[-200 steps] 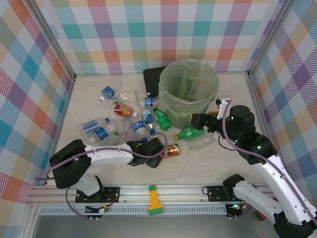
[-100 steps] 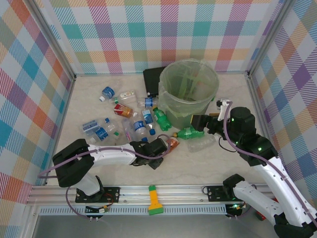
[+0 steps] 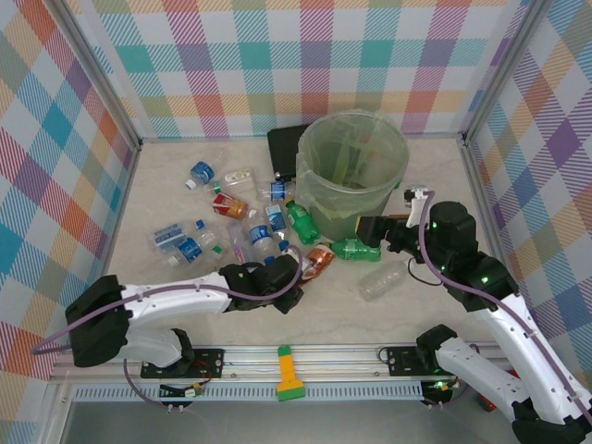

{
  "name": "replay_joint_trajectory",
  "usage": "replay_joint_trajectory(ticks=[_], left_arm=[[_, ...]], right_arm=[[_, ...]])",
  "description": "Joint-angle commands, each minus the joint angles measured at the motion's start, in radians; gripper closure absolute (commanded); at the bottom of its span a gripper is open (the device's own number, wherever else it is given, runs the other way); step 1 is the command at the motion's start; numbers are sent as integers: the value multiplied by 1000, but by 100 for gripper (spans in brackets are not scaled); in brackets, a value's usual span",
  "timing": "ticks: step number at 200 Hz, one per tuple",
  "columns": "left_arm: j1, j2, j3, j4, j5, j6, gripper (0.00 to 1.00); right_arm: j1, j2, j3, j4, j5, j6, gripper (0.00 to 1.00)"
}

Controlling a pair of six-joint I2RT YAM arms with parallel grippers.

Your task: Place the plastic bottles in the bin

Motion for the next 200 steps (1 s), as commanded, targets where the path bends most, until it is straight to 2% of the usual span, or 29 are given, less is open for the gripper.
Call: replay_joint_trajectory(ticks=[1,85,152,200], left_arm=[[-9,-68,-5,-61,-36,-27,72],[-10,-312,26,-102,-91,-57,72],[-9,-352,53,-118,-104,-52,72],[-10,-402,98,-98,-103,-41,72]], right_arm=[[6,-4,-20,24,-24,35,1],[6,16,-50,68,-108,83,1],[6,19,-67,84,-103,85,1],[5,73,8,108,-261,85,1]])
